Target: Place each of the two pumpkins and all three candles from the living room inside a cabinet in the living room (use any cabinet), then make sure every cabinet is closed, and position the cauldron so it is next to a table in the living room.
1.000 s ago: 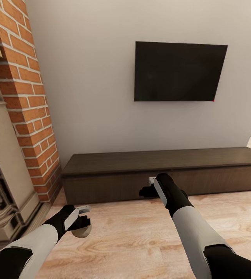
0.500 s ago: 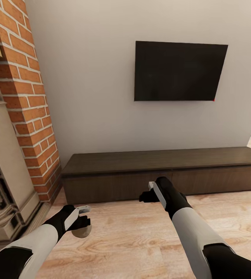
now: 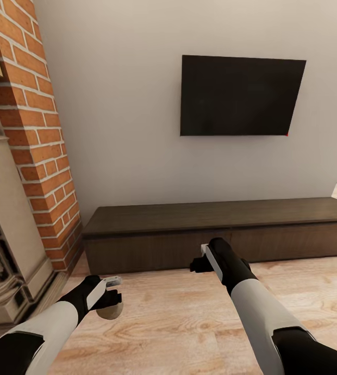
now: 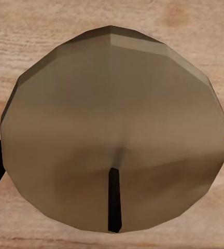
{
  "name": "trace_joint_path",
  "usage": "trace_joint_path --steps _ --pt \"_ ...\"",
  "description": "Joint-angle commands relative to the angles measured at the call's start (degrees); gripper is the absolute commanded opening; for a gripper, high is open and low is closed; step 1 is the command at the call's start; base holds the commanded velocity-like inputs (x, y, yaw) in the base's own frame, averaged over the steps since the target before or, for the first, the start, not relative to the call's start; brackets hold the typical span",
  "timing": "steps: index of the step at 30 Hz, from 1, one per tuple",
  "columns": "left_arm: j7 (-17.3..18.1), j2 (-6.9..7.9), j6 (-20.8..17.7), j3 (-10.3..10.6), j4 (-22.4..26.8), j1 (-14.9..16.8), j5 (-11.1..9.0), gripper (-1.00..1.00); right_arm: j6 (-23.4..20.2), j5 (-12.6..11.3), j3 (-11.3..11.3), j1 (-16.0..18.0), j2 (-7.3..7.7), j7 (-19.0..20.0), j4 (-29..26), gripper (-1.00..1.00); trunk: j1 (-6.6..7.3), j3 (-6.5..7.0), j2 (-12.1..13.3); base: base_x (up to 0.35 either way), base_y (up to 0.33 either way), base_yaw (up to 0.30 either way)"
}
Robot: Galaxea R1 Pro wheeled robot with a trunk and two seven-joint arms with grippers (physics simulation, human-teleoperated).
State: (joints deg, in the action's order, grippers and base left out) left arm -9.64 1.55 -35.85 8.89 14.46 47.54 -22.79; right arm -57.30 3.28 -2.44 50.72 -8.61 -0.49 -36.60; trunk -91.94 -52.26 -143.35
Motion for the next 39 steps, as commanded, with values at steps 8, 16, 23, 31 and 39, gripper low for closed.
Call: trace_joint_path --steps 8,16,23,31,39 --pt "-0.3 0.03 -0.3 0.4 0.1 0.0 -0.6 -1.0 2.8 0.5 -0.1 0.0 0.0 0.1 -0.1 1.0 0.01 -0.06 0.0 0.055 0.0 0.0" --pt "-0.3 0.03 -0.3 0.4 0.0 0.0 -0.6 -1.0 3.6 0.5 -0.1 0.0 0.0 0.0 -0.1 1.0 0.01 -0.06 0.0 0.306 -0.064 0.0" --pt "-0.3 0.03 -0.3 0.5 0.1 0.0 -0.6 -1.0 3.7 0.5 -0.1 0.0 0.0 0.0 -0.1 1.0 0.01 -0.14 0.0 0.128 -0.052 0.036" --pt "-0.3 -0.05 -0.2 0.5 0.1 0.0 -0.6 -1.0 3.8 0.5 0.0 -0.7 0.0 0.1 0.5 1.0 0.01 -0.3 0.0 0.005 -0.002 0.049" --pt "-0.3 -0.06 -0.2 0.5 0.2 0.0 -0.6 -1.0 3.8 0.5 0.0 -1.7 0.01 0.1 0.6 1.0 0.01 -0.31 0.0 0.0 0.0 0.002"
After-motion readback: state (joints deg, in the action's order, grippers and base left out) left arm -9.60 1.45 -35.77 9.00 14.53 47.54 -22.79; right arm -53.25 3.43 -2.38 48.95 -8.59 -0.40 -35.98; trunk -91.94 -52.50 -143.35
